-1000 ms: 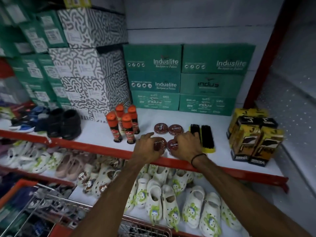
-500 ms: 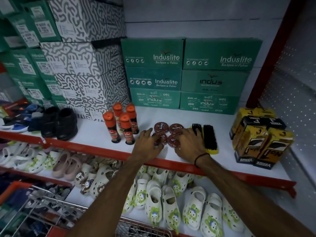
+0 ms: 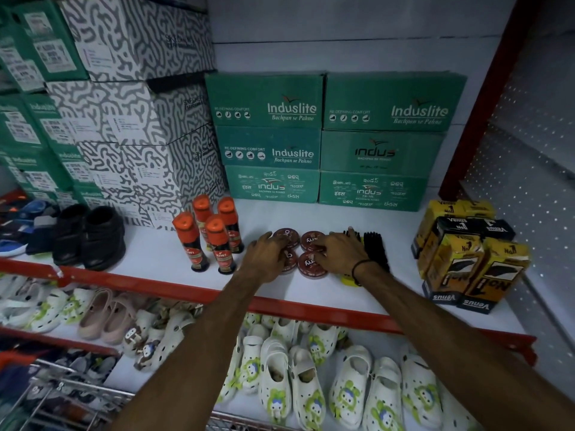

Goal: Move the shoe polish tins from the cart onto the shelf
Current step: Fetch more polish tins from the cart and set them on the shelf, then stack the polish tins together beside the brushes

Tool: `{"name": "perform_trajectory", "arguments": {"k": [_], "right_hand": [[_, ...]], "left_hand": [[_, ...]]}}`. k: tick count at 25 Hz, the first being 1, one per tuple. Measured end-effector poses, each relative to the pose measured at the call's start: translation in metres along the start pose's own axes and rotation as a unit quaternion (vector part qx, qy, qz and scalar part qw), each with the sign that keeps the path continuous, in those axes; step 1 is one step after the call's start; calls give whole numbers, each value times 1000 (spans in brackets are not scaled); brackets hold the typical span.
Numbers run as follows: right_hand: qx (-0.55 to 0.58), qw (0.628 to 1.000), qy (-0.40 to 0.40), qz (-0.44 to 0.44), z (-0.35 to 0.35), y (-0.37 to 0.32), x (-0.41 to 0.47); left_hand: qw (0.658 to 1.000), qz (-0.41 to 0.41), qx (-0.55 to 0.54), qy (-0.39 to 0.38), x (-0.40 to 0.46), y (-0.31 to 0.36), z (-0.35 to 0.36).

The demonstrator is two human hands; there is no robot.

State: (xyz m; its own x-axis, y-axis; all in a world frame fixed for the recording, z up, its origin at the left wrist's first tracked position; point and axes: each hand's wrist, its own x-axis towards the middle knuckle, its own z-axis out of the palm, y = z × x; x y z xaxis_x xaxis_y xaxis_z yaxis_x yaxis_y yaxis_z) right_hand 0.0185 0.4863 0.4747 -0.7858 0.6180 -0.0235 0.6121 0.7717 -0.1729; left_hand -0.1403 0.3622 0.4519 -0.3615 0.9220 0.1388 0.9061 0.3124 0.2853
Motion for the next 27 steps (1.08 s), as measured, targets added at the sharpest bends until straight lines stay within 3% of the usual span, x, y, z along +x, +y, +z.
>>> {"name": "perform_trajectory", "arguments": {"k": [14, 20, 23, 27], "right_hand": [[7, 1000, -1, -8, 1, -1, -1], [149, 981, 121, 40, -20, 33, -19], [145, 984, 54, 83, -31, 63, -39], [184, 978, -15, 95, -28, 83, -59]], "left_hand": [[999, -1, 35, -29, -1, 2, -3], [998, 56, -20, 34, 2, 38, -1], [995, 103, -17, -10, 5, 70, 9], [991, 102, 34, -75, 7, 96, 25]]}}
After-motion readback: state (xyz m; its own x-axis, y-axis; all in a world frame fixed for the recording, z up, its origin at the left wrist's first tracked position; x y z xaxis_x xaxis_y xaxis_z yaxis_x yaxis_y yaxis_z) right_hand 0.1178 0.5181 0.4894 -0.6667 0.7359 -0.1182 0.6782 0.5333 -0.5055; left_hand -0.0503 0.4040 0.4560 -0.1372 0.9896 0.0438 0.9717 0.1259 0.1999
